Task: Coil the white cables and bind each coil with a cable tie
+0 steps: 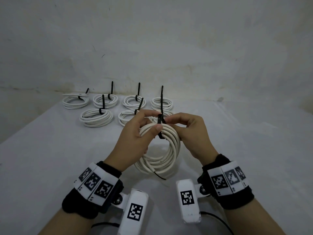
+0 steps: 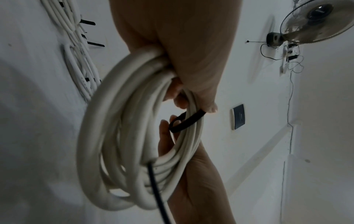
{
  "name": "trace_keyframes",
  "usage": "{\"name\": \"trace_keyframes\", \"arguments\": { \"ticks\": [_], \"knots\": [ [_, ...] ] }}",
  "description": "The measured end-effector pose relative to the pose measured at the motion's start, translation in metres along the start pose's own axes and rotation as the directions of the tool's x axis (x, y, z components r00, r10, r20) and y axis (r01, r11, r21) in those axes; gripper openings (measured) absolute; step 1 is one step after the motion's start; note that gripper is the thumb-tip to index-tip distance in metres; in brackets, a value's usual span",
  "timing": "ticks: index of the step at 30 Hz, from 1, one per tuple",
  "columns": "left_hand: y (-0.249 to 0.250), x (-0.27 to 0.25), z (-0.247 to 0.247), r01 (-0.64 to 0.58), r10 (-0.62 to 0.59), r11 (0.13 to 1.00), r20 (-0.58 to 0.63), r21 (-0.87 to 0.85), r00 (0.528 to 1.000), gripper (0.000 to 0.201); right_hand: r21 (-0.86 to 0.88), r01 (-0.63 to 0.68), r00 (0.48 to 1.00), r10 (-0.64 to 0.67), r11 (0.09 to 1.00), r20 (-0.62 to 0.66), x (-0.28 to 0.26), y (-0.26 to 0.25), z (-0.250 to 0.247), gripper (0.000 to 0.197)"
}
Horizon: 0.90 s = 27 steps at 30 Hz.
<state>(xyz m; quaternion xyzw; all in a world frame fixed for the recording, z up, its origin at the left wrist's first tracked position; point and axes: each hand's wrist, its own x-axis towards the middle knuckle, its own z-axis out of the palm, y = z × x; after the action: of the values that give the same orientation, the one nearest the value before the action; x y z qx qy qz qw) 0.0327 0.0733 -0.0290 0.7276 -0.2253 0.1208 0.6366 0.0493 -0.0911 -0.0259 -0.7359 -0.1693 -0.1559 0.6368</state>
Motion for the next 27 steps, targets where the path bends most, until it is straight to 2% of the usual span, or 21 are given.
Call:
{"name": "trace_keyframes", "arguments": {
  "ticks": [6,11,17,20,22,27],
  "knots": [
    [-0.002,-0.001,0.001,0.026,-0.026,0.999,-0.012,0.024,1.000,0.017,0.089,0.004,1.000,-0.004,0.996,-0.009,-0.001,0.000,0.000,0.017],
    [-0.002,0.000,-0.001,0.057,-0.056,0.997,-0.011,0.050,0.998,0.013,0.139,-0.013,1.000,0.015,0.990,-0.014,-0.001,0.001,0.001,0.023],
    [0.001,0.001,-0.004,0.065,-0.065,0.997,-0.010,0.041,0.998,0.023,0.020,0.006,1.000,-0.006,1.000,-0.009,-0.001,-0.006,0.004,0.020],
    [0.001,0.001,-0.004,0.101,-0.100,0.995,-0.019,0.015,0.995,0.017,0.019,0.051,0.998,-0.050,0.999,-0.032,-0.002,-0.013,0.004,0.009],
    [0.001,0.000,-0.002,0.105,-0.105,0.994,0.000,0.025,0.994,0.013,-0.057,0.094,0.995,-0.095,0.994,-0.029,-0.003,-0.016,0.007,0.002],
    [0.002,-0.002,0.006,0.123,-0.123,0.992,0.016,0.011,0.992,0.015,-0.214,0.099,0.993,-0.110,0.972,-0.043,0.000,-0.006,0.007,0.016]
  ]
}}
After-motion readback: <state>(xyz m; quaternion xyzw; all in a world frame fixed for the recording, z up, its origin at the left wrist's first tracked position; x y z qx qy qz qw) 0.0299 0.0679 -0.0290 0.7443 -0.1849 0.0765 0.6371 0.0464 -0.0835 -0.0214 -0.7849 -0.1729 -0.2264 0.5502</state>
